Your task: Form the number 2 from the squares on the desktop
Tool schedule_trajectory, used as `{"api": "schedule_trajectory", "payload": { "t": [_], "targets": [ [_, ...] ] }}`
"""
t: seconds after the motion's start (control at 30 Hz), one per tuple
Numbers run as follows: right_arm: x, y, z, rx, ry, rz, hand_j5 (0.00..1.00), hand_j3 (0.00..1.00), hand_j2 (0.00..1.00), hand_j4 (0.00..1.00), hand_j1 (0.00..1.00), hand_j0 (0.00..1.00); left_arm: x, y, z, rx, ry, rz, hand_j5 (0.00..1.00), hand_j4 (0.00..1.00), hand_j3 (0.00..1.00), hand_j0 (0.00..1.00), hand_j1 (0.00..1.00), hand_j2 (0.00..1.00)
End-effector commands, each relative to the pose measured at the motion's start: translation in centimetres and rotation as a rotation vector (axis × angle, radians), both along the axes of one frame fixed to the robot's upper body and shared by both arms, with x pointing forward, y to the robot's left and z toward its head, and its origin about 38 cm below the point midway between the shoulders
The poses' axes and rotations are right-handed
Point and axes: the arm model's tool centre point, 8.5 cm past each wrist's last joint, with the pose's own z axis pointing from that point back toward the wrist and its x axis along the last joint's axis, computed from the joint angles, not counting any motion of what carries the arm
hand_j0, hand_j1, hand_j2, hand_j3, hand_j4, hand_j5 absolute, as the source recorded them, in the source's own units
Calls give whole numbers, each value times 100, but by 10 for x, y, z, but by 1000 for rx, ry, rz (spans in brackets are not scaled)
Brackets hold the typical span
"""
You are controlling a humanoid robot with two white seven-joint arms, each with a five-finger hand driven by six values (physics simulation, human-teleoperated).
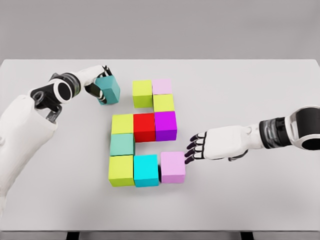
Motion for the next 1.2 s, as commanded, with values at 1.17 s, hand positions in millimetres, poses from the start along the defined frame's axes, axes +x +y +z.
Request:
{"api": "schedule_trajectory", "payload": {
  "t": [1.17],
  "targets": [
    [5,3,8,10,-20,1,100,100,100,100,100,100,-7,-43,0,145,-121,13,26,26,26,26,26,26]
  ]
}}
